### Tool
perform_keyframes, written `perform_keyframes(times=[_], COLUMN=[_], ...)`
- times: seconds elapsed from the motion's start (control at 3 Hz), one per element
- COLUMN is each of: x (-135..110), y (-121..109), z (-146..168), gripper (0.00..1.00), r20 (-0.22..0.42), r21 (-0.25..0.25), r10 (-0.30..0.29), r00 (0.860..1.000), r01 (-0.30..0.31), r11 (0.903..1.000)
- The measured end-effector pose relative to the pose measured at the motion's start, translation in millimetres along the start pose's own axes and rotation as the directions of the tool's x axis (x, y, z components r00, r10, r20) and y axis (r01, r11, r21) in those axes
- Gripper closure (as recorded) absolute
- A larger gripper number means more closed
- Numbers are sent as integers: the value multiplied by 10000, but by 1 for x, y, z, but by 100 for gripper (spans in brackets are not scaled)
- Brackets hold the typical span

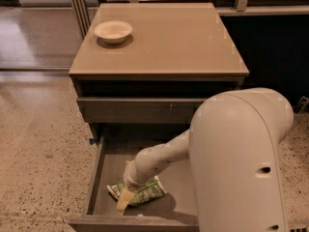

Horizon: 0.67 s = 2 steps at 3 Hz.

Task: Pick green jalapeno chip bag from middle drawer and place on counter

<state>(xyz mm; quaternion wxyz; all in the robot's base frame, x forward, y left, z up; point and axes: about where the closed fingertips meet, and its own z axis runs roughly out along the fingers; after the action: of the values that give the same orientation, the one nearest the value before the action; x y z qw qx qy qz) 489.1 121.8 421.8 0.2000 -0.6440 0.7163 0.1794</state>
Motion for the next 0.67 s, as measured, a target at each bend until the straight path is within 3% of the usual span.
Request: perform_keyframes(times=[0.67], x=[21], y=[13], z=[22], gripper=[0], r20=[-172], r21=[-408], r10=[264], r00=[9995], r01=[-270], r11=[9988])
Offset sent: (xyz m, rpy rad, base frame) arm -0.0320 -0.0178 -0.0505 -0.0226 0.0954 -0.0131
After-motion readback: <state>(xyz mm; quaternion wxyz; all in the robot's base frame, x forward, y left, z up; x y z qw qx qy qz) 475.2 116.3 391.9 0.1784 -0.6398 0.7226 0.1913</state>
